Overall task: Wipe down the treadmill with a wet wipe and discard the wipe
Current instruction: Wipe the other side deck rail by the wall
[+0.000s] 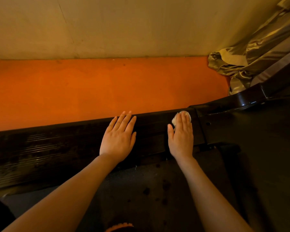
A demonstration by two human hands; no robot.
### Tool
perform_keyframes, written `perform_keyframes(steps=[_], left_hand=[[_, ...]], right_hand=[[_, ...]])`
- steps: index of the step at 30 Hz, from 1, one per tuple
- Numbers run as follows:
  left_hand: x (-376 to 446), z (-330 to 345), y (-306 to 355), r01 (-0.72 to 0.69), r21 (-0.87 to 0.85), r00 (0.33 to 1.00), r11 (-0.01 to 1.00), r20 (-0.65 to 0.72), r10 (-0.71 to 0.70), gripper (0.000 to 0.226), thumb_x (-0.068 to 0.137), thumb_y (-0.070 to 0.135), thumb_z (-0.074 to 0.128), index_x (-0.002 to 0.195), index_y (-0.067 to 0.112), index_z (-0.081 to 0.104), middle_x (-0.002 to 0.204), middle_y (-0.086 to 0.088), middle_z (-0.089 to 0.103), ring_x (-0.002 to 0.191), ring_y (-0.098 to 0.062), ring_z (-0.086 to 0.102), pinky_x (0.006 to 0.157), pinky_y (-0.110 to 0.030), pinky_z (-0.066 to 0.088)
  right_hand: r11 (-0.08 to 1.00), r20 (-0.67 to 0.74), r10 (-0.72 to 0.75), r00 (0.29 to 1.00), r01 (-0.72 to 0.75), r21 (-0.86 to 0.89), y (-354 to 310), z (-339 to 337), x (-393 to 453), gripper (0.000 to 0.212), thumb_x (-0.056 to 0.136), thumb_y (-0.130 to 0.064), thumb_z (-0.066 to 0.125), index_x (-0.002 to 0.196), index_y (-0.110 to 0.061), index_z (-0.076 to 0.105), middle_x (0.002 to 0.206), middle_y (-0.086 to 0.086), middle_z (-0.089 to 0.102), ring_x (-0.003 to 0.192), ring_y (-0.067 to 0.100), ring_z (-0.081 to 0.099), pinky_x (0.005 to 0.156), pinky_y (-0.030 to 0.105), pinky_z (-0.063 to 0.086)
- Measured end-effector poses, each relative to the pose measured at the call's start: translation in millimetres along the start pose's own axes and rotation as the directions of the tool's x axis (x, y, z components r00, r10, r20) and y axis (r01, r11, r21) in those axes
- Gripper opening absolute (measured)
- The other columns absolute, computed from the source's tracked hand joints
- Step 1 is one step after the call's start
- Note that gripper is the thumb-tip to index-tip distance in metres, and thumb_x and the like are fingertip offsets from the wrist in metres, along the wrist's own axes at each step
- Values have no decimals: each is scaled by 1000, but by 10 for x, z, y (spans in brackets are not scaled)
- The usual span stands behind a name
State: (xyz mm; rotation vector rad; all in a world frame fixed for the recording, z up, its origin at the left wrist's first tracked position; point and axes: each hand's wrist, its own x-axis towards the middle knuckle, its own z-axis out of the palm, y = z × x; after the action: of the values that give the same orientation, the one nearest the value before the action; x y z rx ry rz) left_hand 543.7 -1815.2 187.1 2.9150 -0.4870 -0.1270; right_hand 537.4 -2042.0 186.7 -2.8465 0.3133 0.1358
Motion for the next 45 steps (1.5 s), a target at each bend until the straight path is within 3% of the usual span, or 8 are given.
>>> perform_keyframes(steps=[7, 12, 17, 27, 35, 38, 41, 45], left_hand=[[-7, -7, 1, 4, -11, 1000, 1000, -3, -4, 61, 100, 44, 18, 150, 14, 35, 159, -8, 27, 148, -20, 17, 120, -40, 13], [-4, -25, 7, 0, -26, 1000, 1000, -3, 0, 61, 100, 44, 18, 149, 13, 36, 158, -8, 29, 148, -21, 19, 120, -40, 14], [2, -22, 0, -3, -12, 1000, 1000, -1, 3, 61, 100, 43, 19, 149, 13, 37, 158, -8, 29, 148, -22, 20, 120, -40, 14], [0, -2, 5, 6, -1, 1000, 1000, 3, -6, 60, 100, 43, 19, 149, 13, 36, 158, -8, 29, 148, -22, 20, 120, -40, 15], [2, -10, 4, 6, -5, 1000, 1000, 4, -6, 61, 100, 44, 17, 150, 14, 35, 159, -7, 28, 148, -21, 19, 120, -39, 13], [2, -7, 4, 6, -4, 1000, 1000, 4, -6, 62, 99, 44, 16, 150, 14, 35, 159, -7, 27, 149, -21, 18, 120, -39, 13], [3, -9, 9, 7, -4, 1000, 1000, 4, -7, 62, 99, 44, 17, 150, 14, 36, 159, -7, 28, 148, -22, 19, 120, -39, 13], [-3, -11, 8, 6, -7, 1000, 1000, 2, -6, 61, 100, 44, 18, 149, 13, 36, 158, -8, 29, 148, -22, 20, 120, -41, 15]], right_hand=[[999, -72, 35, 997, -35, 0, 63, 147, -662, 71, 99, -51, 21, 156, -9, 17, 163, 7, 14, 152, 21, 7, 122, 39, 12], [1000, -23, 6, 1000, -6, -20, 71, -1, -167, 71, 101, -53, 21, 157, -10, 13, 165, 6, 9, 152, 19, 1, 123, 35, 5], [1000, 10, -8, 1000, 8, 7, 166, -153, 302, 65, 104, -45, 29, 157, -9, 16, 165, 7, 10, 152, 19, 3, 124, 36, 8], [1000, -42, 18, 999, -17, 19, 328, 49, -627, 74, 98, -55, 19, 156, -11, 11, 164, 6, 10, 152, 19, 3, 122, 37, 12], [1000, 46, -16, 999, 17, -19, 266, -179, 204, 73, 100, -52, 23, 157, -8, 11, 165, 8, 4, 152, 19, -1, 124, 33, 3], [1000, 61, -24, 998, 25, -8, 277, -180, 314, 80, 95, -59, 15, 157, -8, 9, 166, 7, 2, 152, 18, -3, 124, 34, 4], [1000, 14, 2, 1000, -2, 3, 322, -127, 77, 86, 92, -63, 12, 157, -9, 8, 165, 7, 3, 152, 18, -2, 124, 34, 7], [998, -55, 54, 997, -53, 19, 414, 7, -517, 76, 98, -57, 20, 157, -10, 10, 165, 7, 6, 152, 19, 1, 123, 38, 11]])
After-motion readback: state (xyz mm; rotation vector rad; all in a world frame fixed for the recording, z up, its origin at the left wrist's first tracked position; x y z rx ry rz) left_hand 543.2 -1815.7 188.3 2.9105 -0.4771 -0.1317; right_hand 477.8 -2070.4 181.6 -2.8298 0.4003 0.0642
